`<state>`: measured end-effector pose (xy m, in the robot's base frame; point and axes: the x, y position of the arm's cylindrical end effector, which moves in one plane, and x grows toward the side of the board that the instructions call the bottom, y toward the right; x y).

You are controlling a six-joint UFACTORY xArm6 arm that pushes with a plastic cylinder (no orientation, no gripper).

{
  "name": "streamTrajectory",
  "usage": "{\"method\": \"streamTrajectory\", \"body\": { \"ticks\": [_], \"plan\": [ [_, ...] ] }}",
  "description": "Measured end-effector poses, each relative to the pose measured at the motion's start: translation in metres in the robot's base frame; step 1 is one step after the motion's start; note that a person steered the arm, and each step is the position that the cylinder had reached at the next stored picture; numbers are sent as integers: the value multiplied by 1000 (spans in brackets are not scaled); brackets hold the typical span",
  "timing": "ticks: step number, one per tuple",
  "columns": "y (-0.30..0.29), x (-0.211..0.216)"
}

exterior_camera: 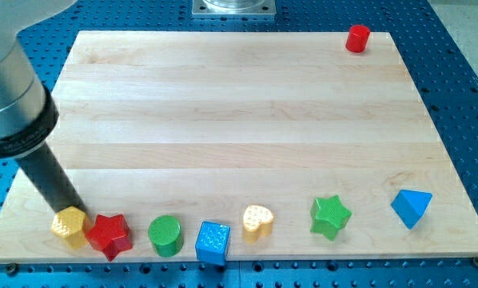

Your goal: Place the red circle at the top of the red star

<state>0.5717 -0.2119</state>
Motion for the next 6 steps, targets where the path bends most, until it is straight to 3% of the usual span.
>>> {"method": "streamTrajectory", "body": {
  "ticks": [2, 4, 6],
  "plan": [
    [27, -14],
    [244, -83],
    [467, -198]
  ]
}}
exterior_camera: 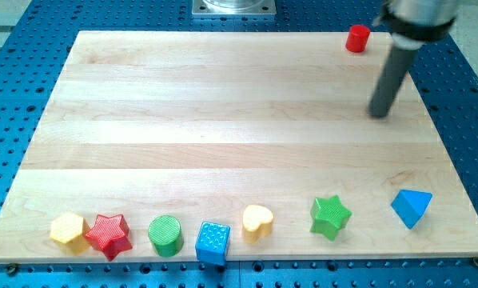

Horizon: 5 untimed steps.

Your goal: Place the red circle at the top of the red star

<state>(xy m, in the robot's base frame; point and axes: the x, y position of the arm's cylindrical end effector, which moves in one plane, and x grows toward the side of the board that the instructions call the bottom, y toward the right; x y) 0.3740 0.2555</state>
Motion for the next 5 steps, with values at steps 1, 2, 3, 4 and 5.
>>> {"method": "streamTrajectory", "body": {
  "ticks": [1, 2, 3, 4, 5],
  "plan": [
    [83, -86],
    [88, -149],
    [23, -181],
    [-100, -163],
    [-205, -93]
  ]
}}
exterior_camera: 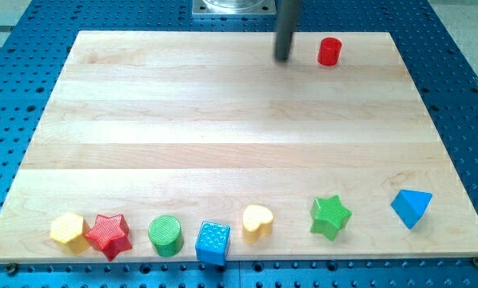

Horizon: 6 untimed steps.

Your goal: Place the red circle at the top of the red star

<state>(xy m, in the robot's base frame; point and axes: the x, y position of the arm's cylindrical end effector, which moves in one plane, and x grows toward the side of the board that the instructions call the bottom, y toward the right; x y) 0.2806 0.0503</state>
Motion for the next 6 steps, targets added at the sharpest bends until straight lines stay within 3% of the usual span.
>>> {"method": "streamTrajectory", "body": {
  "ticks": [1, 2, 3, 5, 6],
  "plan": [
    [38, -42],
    [117, -45],
    [142, -19],
    [194, -10],
    [106, 26]
  ]
}}
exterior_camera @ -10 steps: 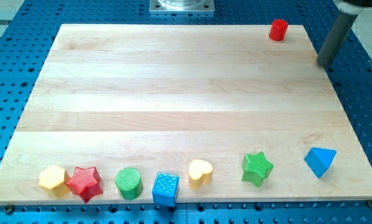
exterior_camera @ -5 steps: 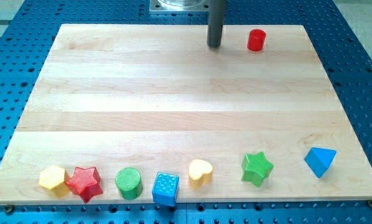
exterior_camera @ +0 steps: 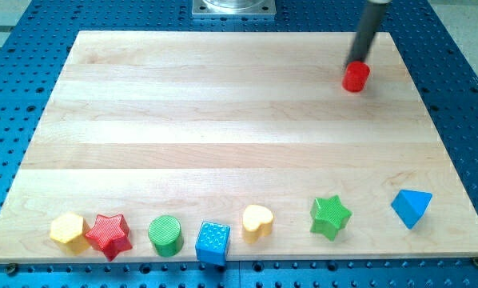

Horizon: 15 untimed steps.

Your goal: Place the red circle at the top of the red star

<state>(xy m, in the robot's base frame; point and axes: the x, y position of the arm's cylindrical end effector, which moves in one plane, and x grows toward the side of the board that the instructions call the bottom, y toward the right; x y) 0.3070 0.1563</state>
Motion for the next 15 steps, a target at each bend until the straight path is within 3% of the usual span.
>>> {"method": "streamTrajectory", "body": {
  "ticks": [1, 2, 3, 4, 5, 7, 8, 9, 10, 11, 12, 13, 14, 15],
  "plan": [
    [-98, 53],
    [-50, 2],
    [23, -6],
    [48, 18],
    [4, 57],
    [31, 85],
    [-13, 117],
    [-138, 124],
    [-81, 111],
    [-33, 124],
    [-44, 159],
    [-180, 159],
    [-254, 150],
    [-257, 110]
  ]
}}
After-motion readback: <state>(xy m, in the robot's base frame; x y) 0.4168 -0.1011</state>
